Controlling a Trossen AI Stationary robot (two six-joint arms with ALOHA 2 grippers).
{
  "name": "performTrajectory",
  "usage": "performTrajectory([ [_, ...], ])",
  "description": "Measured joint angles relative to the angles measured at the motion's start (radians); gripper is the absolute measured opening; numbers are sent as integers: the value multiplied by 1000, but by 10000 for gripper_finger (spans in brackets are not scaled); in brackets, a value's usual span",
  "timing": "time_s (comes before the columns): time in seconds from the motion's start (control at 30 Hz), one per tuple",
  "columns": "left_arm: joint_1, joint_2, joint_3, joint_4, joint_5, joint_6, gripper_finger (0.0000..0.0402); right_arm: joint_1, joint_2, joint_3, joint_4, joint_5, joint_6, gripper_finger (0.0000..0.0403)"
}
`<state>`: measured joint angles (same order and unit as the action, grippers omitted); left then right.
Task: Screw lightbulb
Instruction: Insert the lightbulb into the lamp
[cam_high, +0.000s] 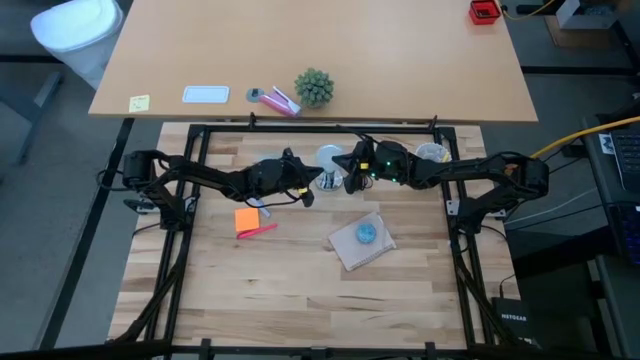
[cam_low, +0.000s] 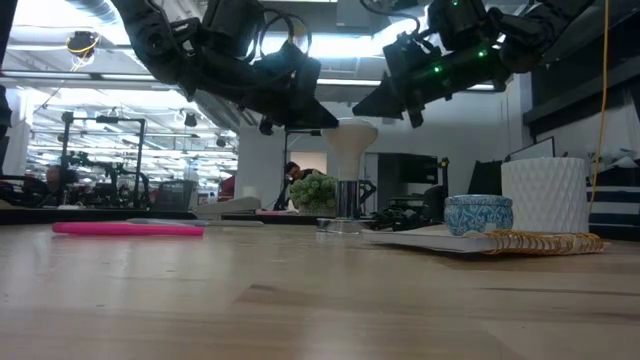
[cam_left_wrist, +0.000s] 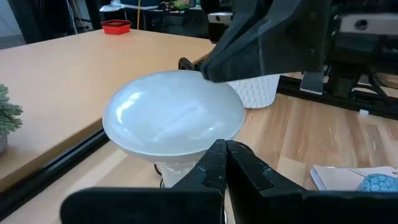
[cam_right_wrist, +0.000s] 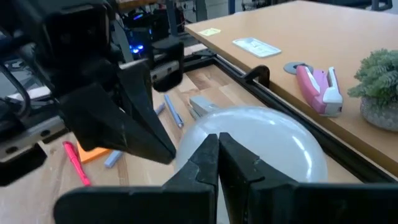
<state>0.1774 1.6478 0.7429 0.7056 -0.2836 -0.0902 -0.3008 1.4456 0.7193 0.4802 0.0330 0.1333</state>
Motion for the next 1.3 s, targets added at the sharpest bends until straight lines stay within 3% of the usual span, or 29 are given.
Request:
performTrajectory([
  [0.3,0,5,0,6,0,-15,0,-1,0,0,53,4,-10,11],
  [0.67,0,5,0,4,0,-15,0,-1,0,0,29,251,-112,11],
  [1.0,0,5,0,4,-1,-15,0,-1,-2,2,-58,250,-137,11],
  [1.3,-1,5,-1,6,-76,-15,0,-2,-5,3,-70,139,-56,11],
])
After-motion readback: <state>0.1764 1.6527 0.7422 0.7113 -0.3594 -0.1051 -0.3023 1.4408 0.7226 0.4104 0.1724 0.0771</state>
